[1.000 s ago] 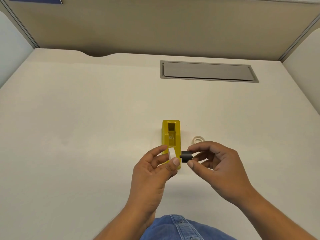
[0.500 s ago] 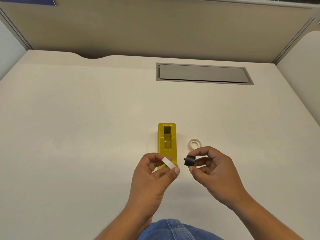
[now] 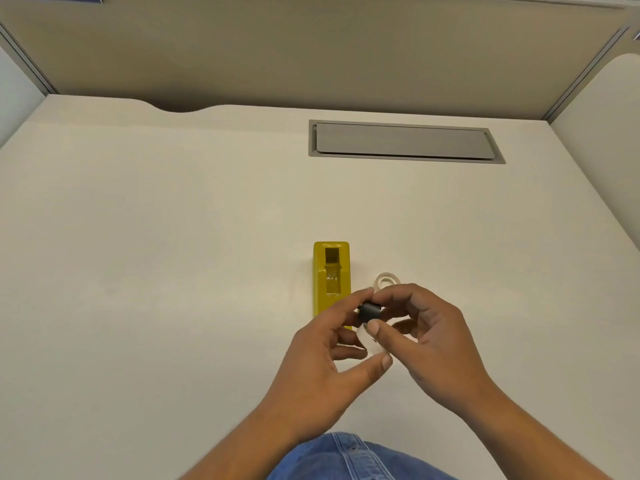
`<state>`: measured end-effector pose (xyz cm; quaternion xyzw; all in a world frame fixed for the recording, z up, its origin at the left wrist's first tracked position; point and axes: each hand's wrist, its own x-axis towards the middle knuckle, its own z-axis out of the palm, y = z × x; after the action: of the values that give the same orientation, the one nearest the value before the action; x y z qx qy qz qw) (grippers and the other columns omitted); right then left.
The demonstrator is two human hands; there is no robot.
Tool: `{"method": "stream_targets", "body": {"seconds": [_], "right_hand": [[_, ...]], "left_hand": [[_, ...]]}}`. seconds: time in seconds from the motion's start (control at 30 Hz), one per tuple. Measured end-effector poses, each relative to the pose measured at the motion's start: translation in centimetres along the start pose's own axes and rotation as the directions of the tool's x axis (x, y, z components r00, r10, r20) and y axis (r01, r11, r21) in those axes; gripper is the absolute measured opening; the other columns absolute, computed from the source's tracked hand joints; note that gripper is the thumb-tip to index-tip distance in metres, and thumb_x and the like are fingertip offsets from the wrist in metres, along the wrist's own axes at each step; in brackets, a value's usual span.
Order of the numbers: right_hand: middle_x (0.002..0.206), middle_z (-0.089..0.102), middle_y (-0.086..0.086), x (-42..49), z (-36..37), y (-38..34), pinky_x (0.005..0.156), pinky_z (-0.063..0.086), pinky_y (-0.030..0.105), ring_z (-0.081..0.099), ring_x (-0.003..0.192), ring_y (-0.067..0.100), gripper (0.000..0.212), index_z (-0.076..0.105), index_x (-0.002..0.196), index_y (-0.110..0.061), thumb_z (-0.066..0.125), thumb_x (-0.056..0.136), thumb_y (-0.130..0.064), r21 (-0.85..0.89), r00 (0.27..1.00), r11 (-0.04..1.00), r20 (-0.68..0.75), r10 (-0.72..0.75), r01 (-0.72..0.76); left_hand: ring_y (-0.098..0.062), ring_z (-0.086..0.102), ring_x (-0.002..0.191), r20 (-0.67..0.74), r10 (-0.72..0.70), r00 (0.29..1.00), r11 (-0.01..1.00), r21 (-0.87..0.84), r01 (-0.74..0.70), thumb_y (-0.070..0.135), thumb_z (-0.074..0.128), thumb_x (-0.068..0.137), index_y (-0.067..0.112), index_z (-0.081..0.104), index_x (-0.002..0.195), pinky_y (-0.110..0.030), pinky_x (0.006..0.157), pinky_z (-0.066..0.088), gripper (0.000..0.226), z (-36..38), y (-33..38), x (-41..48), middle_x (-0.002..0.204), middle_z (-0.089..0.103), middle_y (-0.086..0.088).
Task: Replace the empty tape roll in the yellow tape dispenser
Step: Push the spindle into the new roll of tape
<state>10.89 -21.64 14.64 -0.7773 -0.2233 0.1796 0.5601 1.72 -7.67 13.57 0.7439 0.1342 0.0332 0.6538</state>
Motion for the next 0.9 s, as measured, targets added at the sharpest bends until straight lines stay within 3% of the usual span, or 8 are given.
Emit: {"method": "stream_targets", "body": {"seconds": [0.17, 0.23, 0.37, 0.5, 0.63, 0.8, 0.9], "right_hand": [[0.097, 0.076, -0.014, -0.2, 0.1, -0.1, 0.070, 0.057, 0.020, 0.072, 0.093, 0.012, 0.021, 0.073, 0.102, -0.037, 0.071, 0.082, -0.030, 0.117, 0.998, 0.992, 0.045, 0.048, -0.053], [0.101, 0.076, -0.011, -0.2, 0.1, 0.0, 0.070, 0.061, 0.028, 0.073, 0.094, 0.015, 0.027, 0.073, 0.103, -0.036, 0.078, 0.080, -0.024, 0.128, 0.994, 0.988, 0.080, 0.079, -0.089], [0.103, 0.075, -0.015, -0.2, 0.0, 0.3, 0.070, 0.062, 0.029, 0.073, 0.095, 0.011, 0.043, 0.068, 0.106, -0.041, 0.086, 0.069, -0.026, 0.087, 0.986, 0.987, 0.105, 0.127, -0.136], [0.091, 0.076, -0.014, -0.1, -0.1, 0.4, 0.065, 0.059, 0.023, 0.073, 0.085, 0.008, 0.044, 0.068, 0.101, -0.039, 0.084, 0.059, -0.040, 0.023, 0.988, 0.991, 0.093, 0.127, -0.130], [0.089, 0.076, -0.012, -0.1, -0.7, 0.6, 0.065, 0.058, 0.019, 0.073, 0.081, 0.011, 0.039, 0.069, 0.100, -0.032, 0.086, 0.065, -0.032, -0.021, 0.992, 0.994, 0.071, 0.107, -0.106], [0.089, 0.075, -0.010, -0.1, -1.1, 1.0, 0.066, 0.057, 0.020, 0.073, 0.081, 0.012, 0.035, 0.070, 0.098, -0.031, 0.087, 0.069, -0.021, -0.019, 0.991, 0.992, 0.034, 0.126, -0.126], [0.088, 0.076, -0.009, -0.2, -1.0, 1.2, 0.070, 0.059, 0.022, 0.073, 0.083, 0.014, 0.032, 0.073, 0.098, -0.031, 0.085, 0.071, -0.022, -0.040, 0.992, 0.994, 0.073, 0.107, -0.104]], "left_hand": [[-0.011, 0.072, 0.092, -0.071, -0.056, 0.996, 0.995, -0.082, 0.050, 0.028, 0.083, 0.076, 0.047, 0.061, 0.121, -0.026, 0.080, 0.060, 0.053, -0.2, -0.1, 0.2, 0.103, 0.072, 0.021], [-0.010, 0.074, 0.091, -0.079, -0.076, 0.994, 0.992, -0.104, 0.067, 0.023, 0.082, 0.077, 0.044, 0.064, 0.119, -0.029, 0.081, 0.061, 0.050, -0.2, -0.2, 0.3, 0.102, 0.073, 0.019], [-0.009, 0.074, 0.092, -0.055, -0.075, 0.996, 0.994, -0.089, 0.070, 0.014, 0.083, 0.075, 0.054, 0.064, 0.110, -0.021, 0.077, 0.059, 0.057, -0.2, -0.1, 0.3, 0.101, 0.074, 0.022], [-0.005, 0.074, 0.091, -0.032, -0.132, 0.991, 0.986, -0.106, 0.128, 0.017, 0.088, 0.069, 0.050, 0.062, 0.115, -0.016, 0.072, 0.057, 0.063, -0.2, -0.4, 0.3, 0.102, 0.075, 0.020], [-0.015, 0.075, 0.093, -0.050, -0.198, 0.979, 0.966, -0.177, 0.186, 0.005, 0.086, 0.069, 0.038, 0.061, 0.119, -0.032, 0.083, 0.060, 0.065, -0.6, -0.8, 0.6, 0.101, 0.076, 0.006], [-0.011, 0.075, 0.088, -0.129, -0.209, 0.969, 0.960, -0.216, 0.178, 0.005, 0.085, 0.071, 0.030, 0.069, 0.105, -0.018, 0.072, 0.058, 0.045, -1.1, -1.1, 0.8, 0.093, 0.079, 0.011], [-0.007, 0.075, 0.085, -0.152, -0.201, 0.968, 0.967, -0.187, 0.172, 0.011, 0.083, 0.074, 0.034, 0.074, 0.096, -0.018, 0.074, 0.059, 0.032, -0.9, -0.9, 1.0, 0.089, 0.079, 0.015]]}}
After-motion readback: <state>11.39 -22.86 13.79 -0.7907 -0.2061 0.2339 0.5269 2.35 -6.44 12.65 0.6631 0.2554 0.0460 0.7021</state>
